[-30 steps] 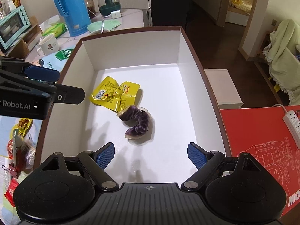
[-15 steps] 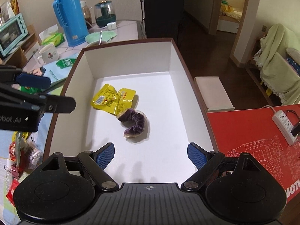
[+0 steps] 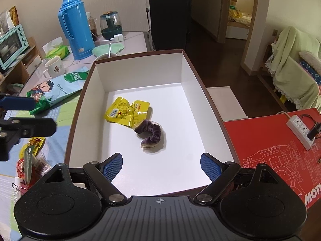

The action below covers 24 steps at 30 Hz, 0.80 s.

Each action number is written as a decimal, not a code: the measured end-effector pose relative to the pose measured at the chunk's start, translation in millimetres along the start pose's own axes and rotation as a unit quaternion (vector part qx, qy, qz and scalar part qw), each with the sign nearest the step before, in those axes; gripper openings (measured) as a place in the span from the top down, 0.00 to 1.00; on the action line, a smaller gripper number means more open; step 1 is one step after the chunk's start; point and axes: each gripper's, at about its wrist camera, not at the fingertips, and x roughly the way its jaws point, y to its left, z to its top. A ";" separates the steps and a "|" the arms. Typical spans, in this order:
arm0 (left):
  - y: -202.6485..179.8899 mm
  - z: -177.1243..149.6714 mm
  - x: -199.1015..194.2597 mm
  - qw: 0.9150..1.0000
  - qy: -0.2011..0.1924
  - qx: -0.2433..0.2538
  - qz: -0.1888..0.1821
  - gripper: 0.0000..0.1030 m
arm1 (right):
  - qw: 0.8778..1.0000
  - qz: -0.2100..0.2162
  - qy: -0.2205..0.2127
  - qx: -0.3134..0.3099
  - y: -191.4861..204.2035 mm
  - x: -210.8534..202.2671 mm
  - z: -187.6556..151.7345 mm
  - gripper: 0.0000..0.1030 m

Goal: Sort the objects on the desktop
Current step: 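Withdraw both tools from the box back toward the table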

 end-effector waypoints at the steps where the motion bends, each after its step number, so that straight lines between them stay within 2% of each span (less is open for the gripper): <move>1: 1.7 -3.4 -4.6 1.000 -0.003 -0.001 -0.002 0.28 | 1.000 -0.001 -0.001 0.001 1.9 -1.8 -1.1 0.15; 9: 33.4 -46.0 -41.6 0.999 -0.015 -0.035 -0.003 0.26 | 1.000 0.009 -0.013 0.001 21.4 -18.0 -11.3 0.15; 15: 78.1 -96.2 -71.6 0.996 0.005 -0.076 0.049 0.26 | 0.999 0.038 -0.031 0.013 40.8 -24.0 -18.8 0.15; 18: 101.1 -123.7 -85.1 0.991 0.021 -0.107 0.075 0.26 | 0.998 0.053 -0.039 0.008 55.5 -25.6 -19.7 0.15; 24: 130.4 -173.7 -102.8 0.981 0.053 -0.159 0.101 0.26 | 0.993 0.100 -0.054 -0.024 93.2 -27.9 -18.5 0.15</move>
